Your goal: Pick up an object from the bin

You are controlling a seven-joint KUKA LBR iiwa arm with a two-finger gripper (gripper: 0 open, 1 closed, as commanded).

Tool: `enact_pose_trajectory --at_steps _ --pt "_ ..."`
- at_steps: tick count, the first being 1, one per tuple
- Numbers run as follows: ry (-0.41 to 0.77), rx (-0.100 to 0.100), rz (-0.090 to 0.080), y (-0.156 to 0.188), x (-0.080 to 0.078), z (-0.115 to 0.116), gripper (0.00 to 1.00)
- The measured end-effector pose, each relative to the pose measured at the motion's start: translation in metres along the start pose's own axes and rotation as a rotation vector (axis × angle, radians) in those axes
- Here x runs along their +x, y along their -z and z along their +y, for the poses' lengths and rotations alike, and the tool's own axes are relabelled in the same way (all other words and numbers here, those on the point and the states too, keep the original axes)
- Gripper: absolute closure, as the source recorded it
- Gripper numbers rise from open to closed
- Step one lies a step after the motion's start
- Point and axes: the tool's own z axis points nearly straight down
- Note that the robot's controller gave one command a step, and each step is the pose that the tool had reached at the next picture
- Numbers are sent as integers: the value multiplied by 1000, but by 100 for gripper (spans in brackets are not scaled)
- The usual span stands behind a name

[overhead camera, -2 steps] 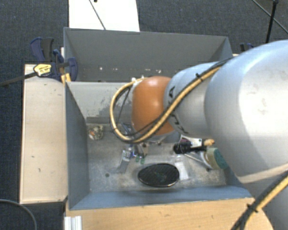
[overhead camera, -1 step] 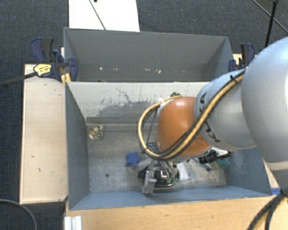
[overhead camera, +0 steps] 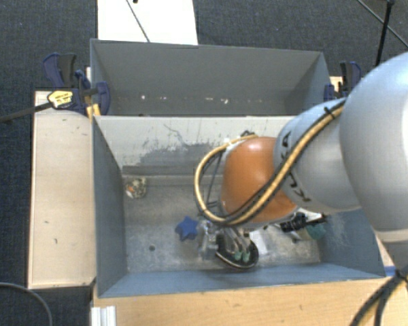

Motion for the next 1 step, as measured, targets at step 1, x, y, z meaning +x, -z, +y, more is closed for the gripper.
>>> enact_pose_trajectory --at_steps 1 --pt "-55 -1 -5 36 -10 -3 100"
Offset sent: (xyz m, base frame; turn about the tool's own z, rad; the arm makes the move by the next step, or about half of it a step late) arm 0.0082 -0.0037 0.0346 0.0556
